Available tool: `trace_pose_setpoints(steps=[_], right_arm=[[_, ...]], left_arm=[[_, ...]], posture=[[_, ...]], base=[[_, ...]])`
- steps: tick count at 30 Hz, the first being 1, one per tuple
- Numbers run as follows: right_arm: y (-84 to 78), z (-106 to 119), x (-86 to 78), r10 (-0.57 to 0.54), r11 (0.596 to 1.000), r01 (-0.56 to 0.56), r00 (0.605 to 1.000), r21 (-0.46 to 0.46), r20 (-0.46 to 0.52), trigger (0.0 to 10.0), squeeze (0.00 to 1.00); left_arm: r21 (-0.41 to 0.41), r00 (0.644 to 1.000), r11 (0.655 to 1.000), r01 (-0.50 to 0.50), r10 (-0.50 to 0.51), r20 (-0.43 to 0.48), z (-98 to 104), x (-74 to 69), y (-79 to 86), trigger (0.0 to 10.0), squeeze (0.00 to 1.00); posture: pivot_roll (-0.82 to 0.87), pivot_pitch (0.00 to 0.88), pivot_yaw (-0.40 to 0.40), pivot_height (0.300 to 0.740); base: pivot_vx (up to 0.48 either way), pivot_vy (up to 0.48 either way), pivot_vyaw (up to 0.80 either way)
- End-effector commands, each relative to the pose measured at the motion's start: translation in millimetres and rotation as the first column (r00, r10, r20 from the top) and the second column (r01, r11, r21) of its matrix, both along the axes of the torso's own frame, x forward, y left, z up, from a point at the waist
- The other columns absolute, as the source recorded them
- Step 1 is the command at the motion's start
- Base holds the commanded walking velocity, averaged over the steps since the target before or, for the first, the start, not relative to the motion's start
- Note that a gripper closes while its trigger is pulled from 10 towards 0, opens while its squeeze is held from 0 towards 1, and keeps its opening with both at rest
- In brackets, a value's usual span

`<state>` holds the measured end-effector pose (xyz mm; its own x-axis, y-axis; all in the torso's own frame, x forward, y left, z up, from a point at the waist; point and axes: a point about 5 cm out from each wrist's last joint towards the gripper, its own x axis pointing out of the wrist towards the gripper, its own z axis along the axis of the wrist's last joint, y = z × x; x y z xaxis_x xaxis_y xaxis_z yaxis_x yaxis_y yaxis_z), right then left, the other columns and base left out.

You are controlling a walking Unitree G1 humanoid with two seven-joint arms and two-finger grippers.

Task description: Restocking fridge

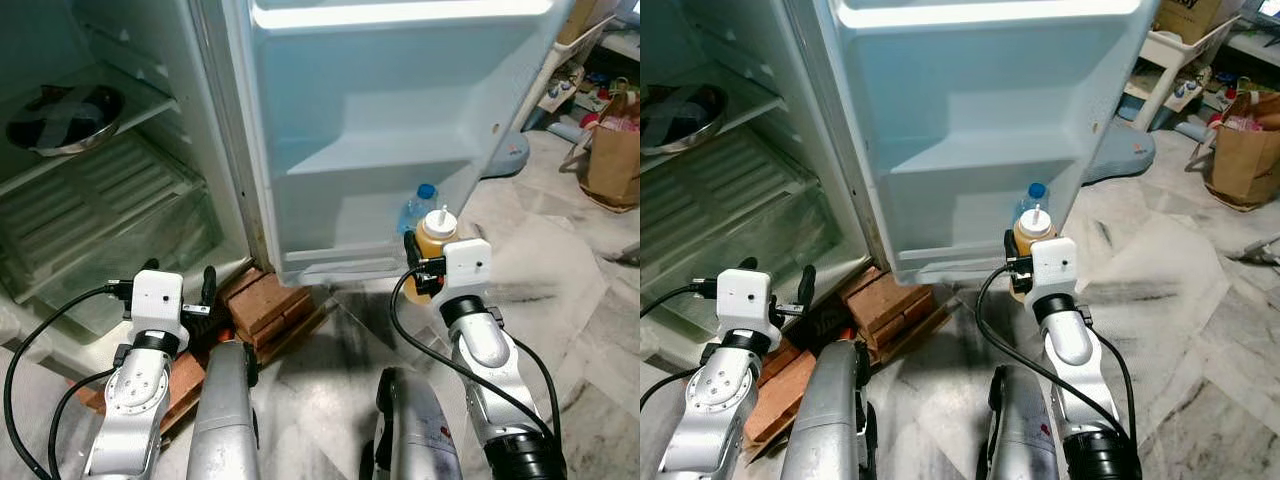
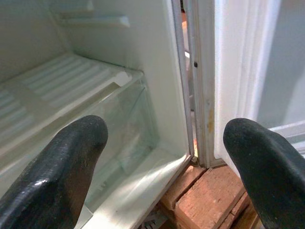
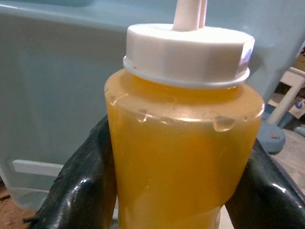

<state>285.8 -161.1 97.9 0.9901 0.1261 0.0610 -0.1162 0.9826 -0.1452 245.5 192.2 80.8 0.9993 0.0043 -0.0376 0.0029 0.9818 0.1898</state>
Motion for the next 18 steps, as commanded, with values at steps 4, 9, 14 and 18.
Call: trace_pose_setpoints(steps=[4,9,14,18], right_arm=[[2.2,0.0,0.8,0.012,1.000,-0.012,1.000,0.001,0.005,10.0,0.00],[2.3,-0.2,0.4,0.016,1.000,-0.016,1.000,0.000,0.005,10.0,0.00],[2.2,-0.4,0.3,0.017,1.000,-0.017,1.000,-0.001,0.005,10.0,0.00],[3.3,-0.8,0.6,0.024,1.000,-0.024,1.000,0.001,0.002,10.0,0.00]], left_arm=[[0.005,1.000,1.000,0.007,-0.007,0.003,0.3,0.9,1.0,10.0,0.00],[0.003,1.000,1.000,0.012,-0.012,0.005,0.9,0.5,-0.2,10.0,0.00],[0.002,1.000,1.000,0.015,-0.015,0.004,0.8,0.5,-0.7,10.0,0.00],[-0.002,1.000,1.000,0.014,-0.014,0.004,0.6,0.7,-1.0,10.0,0.00]], posture=[[0.07,0.156,-0.027,0.583],[0.07,0.156,-0.027,0.583],[0.07,0.156,-0.028,0.583],[0.07,0.156,-0.030,0.583]], base=[[0.276,0.000,0.00],[0.278,0.000,0.00],[0.284,0.000,0.00],[0.281,0.000,0.00]])
